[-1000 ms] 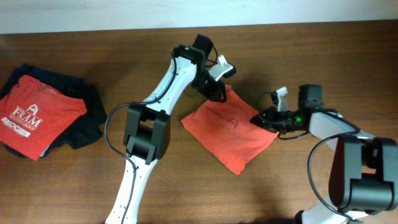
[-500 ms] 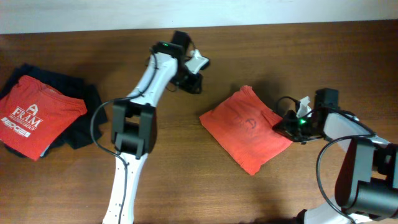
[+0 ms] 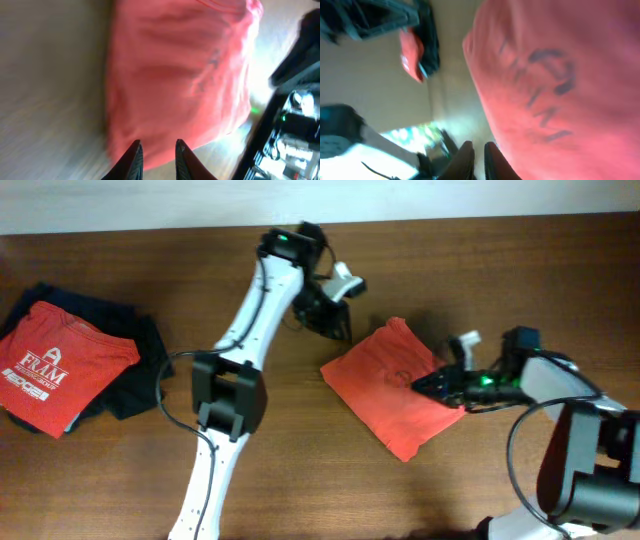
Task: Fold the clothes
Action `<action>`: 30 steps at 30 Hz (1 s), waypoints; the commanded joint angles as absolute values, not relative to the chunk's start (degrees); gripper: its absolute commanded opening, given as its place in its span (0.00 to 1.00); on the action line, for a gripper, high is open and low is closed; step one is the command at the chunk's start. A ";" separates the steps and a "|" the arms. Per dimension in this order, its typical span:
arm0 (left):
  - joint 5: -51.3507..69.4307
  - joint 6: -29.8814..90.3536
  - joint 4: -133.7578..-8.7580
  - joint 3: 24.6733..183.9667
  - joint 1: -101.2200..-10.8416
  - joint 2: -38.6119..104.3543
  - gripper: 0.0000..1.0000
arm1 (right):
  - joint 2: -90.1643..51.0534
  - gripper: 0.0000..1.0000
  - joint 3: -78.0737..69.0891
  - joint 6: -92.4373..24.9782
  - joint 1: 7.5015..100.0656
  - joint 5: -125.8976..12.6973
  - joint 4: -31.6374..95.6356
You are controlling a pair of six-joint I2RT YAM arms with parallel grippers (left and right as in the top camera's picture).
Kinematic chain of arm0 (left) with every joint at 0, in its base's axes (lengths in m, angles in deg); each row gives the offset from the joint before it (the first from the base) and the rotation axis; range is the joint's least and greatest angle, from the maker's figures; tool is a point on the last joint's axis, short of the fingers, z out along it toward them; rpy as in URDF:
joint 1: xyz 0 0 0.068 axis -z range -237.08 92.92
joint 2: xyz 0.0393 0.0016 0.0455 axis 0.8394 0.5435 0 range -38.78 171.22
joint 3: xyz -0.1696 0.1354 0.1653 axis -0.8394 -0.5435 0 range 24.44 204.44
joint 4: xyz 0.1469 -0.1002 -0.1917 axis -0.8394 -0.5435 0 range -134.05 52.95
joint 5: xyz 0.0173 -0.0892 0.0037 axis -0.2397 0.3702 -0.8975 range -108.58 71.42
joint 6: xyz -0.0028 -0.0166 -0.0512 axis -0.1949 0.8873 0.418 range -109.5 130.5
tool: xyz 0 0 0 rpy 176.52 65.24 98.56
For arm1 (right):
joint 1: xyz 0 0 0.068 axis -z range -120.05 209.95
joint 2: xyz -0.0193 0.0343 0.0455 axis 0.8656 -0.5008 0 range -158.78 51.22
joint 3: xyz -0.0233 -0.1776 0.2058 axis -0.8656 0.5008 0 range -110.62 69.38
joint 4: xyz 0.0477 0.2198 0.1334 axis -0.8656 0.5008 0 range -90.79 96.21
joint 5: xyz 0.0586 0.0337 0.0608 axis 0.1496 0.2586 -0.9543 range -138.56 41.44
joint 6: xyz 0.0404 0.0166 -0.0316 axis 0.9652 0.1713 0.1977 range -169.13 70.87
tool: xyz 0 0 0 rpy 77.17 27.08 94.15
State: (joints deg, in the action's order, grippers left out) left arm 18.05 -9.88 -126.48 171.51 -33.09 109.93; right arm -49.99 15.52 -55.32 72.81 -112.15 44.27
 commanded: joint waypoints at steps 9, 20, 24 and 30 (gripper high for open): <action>13.46 -14.89 -116.25 150.79 -28.79 109.40 0.21 | -50.41 0.12 15.21 -45.49 59.19 -80.50 44.95; 6.42 -9.66 -114.94 148.21 -33.77 109.36 0.15 | -50.41 0.09 15.17 -30.19 59.72 -49.97 57.30; 6.46 -9.66 -120.77 152.06 -36.11 109.14 0.16 | -50.38 0.06 14.27 -29.97 62.89 -50.80 57.54; 6.46 -9.69 -130.15 160.67 -36.90 107.44 0.17 | -49.99 0.09 9.73 -53.14 67.76 -83.56 57.01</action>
